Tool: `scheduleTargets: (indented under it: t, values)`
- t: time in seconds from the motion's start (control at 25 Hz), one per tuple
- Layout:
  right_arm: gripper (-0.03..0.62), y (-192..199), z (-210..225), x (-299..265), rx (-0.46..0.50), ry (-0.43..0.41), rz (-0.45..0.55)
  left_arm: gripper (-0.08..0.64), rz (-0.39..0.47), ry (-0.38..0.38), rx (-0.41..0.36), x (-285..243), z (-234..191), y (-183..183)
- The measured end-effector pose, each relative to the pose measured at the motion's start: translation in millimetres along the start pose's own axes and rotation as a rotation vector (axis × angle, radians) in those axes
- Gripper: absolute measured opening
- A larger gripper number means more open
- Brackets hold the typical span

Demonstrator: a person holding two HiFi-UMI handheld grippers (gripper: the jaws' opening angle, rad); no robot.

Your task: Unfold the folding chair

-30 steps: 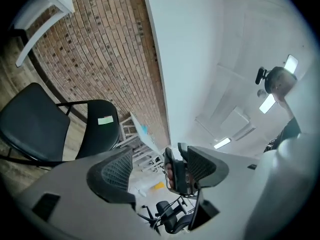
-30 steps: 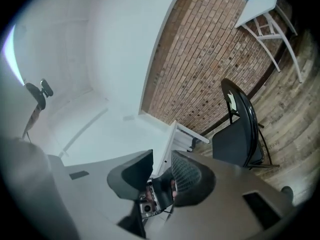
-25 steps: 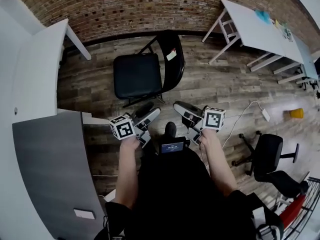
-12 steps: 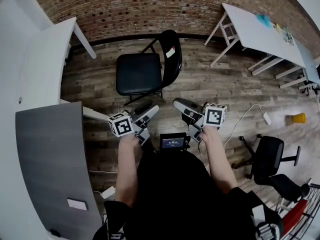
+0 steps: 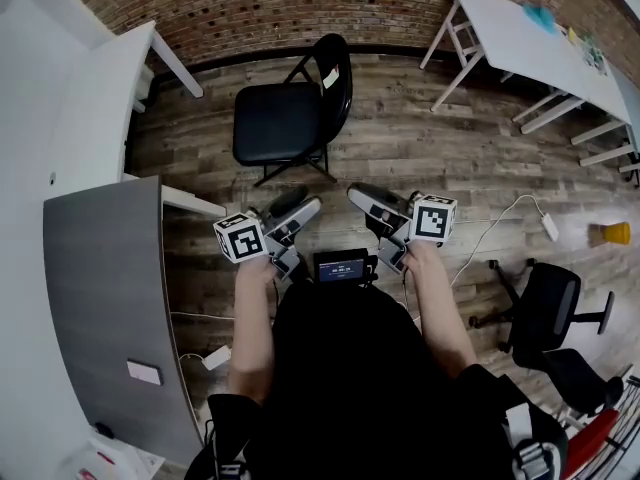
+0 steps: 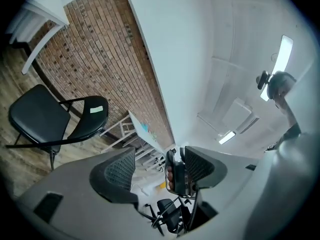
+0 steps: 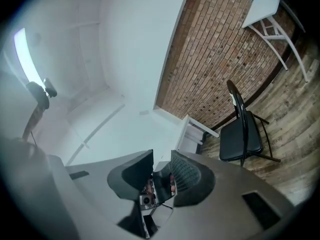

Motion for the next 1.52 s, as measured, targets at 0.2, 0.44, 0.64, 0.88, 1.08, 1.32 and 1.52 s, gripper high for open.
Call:
scheduleTargets:
  t: [0.2,0.44,0.64,0.88,1.08,1.32,1.52]
  values:
    - [0.112,1,3,0,-0.016,-0.058,-0.026,0.337,0.002,-0.046,-0.022,1,10,9]
    - [0.098,6,3,-3,-0.021,-0.109,-0.042,0.337,-0.016,-0.082,-0.017,2,14,15]
    - [0.075,8,0,-3,-0.017,-0.127,-0.041,0.337,-0.033,-0.086,-0.052,-1,19,9]
    - [0.06,8,-5,-10,0.008,-0.114,-0.052,0.337,-0.057,-0.083,-0.075,2,18,6]
    - [0.054,6,-11,-10,0.025,-0.09,-0.057,0.337,-0.055,-0.051,-0.073,0,12,3]
    - [0.051,6,-14,-13,0.039,-0.068,-0.073,0.337,-0.047,-0.028,-0.063,-2,11,1]
    - [0.049,11,-17,-12,0.042,-0.061,-0.079,0.337,-0.047,-0.022,-0.051,0,9,7]
Point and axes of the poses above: the fingertips, and each gripper's own axes: x backward along the fingers, z to its right, y out of its underside, the point moved 8 cm from there along x, backward along the fingers, and after that the axes turned 8 degrees about -y, right-handed, at the moved point
